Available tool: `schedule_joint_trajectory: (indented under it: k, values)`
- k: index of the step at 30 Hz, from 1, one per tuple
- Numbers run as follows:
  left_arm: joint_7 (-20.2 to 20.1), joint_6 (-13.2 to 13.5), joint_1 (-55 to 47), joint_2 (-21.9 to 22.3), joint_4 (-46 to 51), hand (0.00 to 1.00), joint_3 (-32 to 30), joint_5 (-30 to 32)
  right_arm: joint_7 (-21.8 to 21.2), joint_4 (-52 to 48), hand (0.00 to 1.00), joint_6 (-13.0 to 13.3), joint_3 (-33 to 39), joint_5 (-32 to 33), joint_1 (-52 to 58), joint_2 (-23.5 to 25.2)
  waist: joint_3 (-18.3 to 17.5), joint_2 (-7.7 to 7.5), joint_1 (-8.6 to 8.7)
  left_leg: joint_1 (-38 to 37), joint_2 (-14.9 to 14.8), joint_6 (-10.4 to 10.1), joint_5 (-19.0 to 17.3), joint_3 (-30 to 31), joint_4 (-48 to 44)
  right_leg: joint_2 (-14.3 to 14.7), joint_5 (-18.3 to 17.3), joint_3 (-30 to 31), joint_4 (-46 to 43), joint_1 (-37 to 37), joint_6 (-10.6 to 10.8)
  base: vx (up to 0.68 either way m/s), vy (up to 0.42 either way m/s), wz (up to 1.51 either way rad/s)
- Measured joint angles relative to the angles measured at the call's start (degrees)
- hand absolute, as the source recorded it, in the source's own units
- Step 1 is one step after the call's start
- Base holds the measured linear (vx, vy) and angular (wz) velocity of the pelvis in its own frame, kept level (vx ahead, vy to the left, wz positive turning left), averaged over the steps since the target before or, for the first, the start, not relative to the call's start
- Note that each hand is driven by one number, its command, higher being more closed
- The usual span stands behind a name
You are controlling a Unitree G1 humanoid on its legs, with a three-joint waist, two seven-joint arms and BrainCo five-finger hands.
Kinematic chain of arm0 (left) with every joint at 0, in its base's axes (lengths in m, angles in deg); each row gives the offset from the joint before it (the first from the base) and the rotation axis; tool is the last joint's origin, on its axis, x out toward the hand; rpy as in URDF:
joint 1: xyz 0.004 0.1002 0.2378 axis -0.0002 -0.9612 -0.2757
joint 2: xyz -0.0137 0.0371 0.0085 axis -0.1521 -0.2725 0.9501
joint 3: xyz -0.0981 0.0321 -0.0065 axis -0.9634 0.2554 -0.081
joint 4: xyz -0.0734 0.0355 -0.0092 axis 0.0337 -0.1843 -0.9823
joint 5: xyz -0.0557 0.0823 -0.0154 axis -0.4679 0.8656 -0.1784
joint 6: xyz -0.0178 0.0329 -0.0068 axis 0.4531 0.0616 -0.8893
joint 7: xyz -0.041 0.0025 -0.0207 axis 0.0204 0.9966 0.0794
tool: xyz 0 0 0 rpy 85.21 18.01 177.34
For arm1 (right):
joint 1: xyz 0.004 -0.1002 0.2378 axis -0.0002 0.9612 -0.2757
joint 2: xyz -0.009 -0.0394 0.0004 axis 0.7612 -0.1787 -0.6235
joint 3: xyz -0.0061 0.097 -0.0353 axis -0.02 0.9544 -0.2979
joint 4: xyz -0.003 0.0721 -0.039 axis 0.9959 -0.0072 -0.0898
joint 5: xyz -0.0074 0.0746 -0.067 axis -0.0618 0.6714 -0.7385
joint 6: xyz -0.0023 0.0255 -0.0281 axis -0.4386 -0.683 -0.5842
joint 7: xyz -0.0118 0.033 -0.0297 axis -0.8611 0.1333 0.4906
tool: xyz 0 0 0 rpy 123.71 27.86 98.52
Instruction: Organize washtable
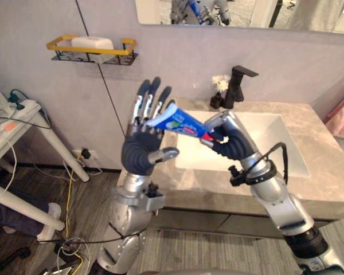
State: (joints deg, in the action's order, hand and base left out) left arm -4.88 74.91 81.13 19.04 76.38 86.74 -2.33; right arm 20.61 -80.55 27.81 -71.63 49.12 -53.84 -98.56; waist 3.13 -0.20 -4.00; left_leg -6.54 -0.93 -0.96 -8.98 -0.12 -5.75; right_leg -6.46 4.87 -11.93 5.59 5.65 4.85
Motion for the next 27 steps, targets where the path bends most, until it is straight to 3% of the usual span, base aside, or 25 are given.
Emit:
schedule_joint_trajectory:
  k: [6, 7, 27]
  values:
    - [0.8, 0.1, 3.9, 0.1, -1.3, 0.0, 3.0, -0.9, 0.0, 2.2, 1.0, -0.2, -1.4, 0.1, -0.9, 0.3, 0.0, -0.04, -0.01, -0.1, 0.0, 0.0, 0.8, -0.1, 1.3, 0.0, 0.1, 0.1, 0.0, -0.1, -0.1, -0.05, -0.022, -0.01]
    - [1.3, 0.1, 4.0, 0.1, -1.3, 1.0, 3.4, -1.0, 0.0, 2.2, 1.0, -0.3, -1.4, 0.1, -0.9, 0.3, 0.0, -0.04, 0.0, -0.2, 0.0, 0.0, 0.8, -0.1, 1.4, 0.0, 0.1, 0.1, 0.0, -0.1, -0.1, 0.0, 0.0, 0.0]
    - [5.0, 1.6, 10.3, 0.9, -2.1, 1.0, 5.5, -1.0, 0.2, 2.8, 1.0, -0.1, -1.9, 3.4, -2.1, 1.2, -1.3, -0.62, 0.07, -0.3, 0.0, 0.0, 1.1, -0.5, 1.4, 0.1, 0.5, 0.7, 0.0, -0.7, -0.3, -0.02, -0.008, -0.01]
